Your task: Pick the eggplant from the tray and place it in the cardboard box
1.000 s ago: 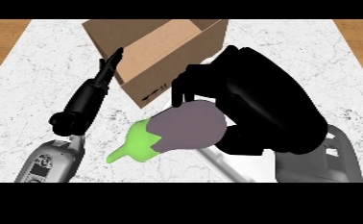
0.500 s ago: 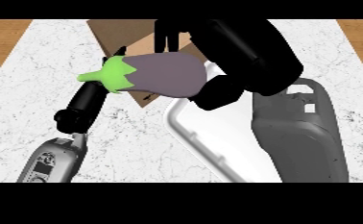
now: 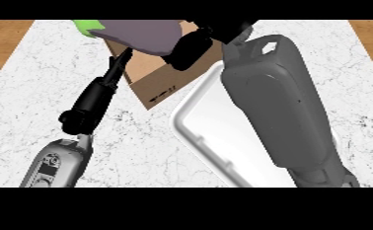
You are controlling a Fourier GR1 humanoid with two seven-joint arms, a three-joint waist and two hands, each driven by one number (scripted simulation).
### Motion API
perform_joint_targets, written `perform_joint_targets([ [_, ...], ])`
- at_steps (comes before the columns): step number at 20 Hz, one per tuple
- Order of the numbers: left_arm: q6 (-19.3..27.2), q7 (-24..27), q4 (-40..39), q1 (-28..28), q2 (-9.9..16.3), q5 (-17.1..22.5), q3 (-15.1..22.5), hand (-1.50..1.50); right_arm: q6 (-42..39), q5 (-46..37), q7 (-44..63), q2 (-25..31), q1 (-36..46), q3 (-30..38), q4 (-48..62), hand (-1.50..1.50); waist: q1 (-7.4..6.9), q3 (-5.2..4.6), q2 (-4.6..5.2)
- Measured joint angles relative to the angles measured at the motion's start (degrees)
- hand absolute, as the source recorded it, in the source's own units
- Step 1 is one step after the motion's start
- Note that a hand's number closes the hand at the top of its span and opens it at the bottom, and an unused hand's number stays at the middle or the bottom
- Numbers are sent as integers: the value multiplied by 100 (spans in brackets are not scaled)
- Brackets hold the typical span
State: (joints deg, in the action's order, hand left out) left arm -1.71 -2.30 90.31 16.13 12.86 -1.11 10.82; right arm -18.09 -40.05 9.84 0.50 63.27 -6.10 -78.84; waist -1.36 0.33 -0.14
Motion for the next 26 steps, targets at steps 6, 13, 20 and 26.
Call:
perform_joint_targets([
  [6, -95, 72, 2, -10, 3, -20, -43, 0, 726, -440, -402, -6, 433, -110, 1249, 150, -36, -1, 18],
  [13, -170, 68, -49, 83, -66, -41, -50, 0, 1543, -668, -820, -41, 825, -357, 2704, 150, -103, -2, 44],
  [20, -219, 44, -57, 180, -142, -100, 4, 0, 1928, -76, -876, -48, 937, -407, 4011, -150, -262, -7, 97],
  [26, -264, 55, -14, 142, -164, -112, -8, 0, 2006, 491, -1317, -47, 1019, -252, 4859, -150, -300, -4, 107],
])
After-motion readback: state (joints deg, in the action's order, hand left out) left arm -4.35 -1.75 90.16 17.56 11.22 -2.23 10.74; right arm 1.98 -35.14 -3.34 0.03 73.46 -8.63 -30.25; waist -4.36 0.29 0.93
